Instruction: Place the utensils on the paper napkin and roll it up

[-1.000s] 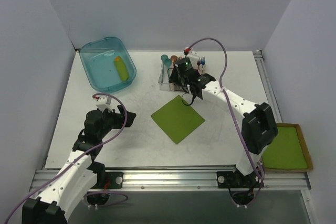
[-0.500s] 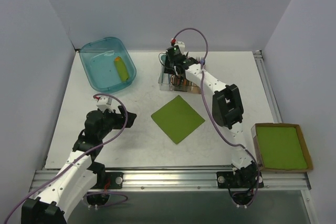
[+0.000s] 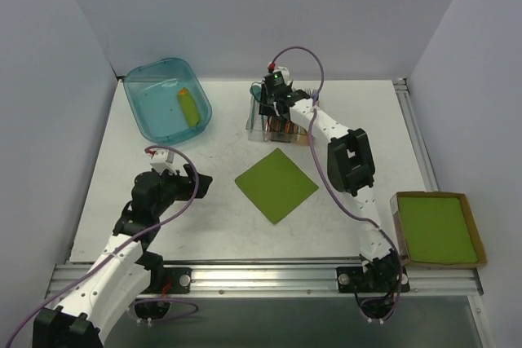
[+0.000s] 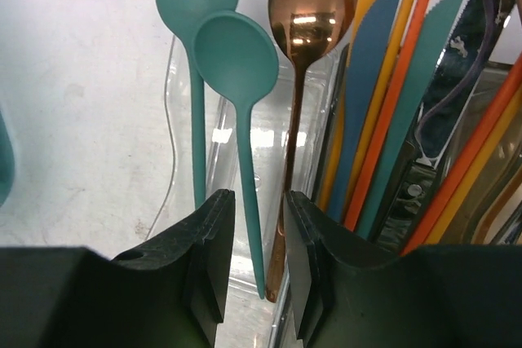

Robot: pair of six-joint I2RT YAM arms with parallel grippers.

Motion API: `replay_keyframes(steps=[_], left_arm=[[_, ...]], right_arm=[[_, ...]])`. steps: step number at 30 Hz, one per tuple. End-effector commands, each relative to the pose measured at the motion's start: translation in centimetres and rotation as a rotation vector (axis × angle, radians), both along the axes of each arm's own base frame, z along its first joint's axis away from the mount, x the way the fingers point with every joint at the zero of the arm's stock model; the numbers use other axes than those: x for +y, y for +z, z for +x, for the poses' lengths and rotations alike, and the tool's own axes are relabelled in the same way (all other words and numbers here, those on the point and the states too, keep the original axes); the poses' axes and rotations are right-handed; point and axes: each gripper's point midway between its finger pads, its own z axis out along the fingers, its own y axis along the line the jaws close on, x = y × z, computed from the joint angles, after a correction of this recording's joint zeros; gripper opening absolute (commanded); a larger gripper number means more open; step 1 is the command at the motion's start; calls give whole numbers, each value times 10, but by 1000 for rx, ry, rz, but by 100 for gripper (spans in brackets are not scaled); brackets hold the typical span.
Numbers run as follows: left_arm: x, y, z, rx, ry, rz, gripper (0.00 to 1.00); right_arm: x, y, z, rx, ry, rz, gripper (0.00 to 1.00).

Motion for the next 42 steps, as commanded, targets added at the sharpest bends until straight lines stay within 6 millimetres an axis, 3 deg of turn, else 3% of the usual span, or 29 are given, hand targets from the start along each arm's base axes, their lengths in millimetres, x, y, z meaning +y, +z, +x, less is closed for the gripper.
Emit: replay_keyframes(steps=[1, 6, 21, 24, 26, 29, 35, 42], left_arm=[[-4, 33, 10, -103, -9, -10, 94], [-4, 33, 11, -104, -9, -10, 94], [-5, 33, 10, -103, -13, -9, 94], [-5, 33, 10, -103, -13, -9, 94], [-5, 33, 10, -104, -13, -9, 94], [-5, 34, 10, -106, -15, -10, 94], [-6, 33, 10, -105, -18, -9, 94], [-7, 34, 9, -109, -22, -8, 94]], right_arm=[[11, 18, 3, -59, 34, 27, 31], [17, 24, 3, -85, 52, 18, 32], [20, -19, 10, -36, 39, -26, 30], [20, -22, 12, -38, 32, -29, 27], [20, -21, 13, -45, 30, -28, 17], [18, -13, 12, -69, 20, -26, 10], [18, 22, 14, -155, 17, -14, 2], [20, 93, 23, -332, 0, 7, 0]])
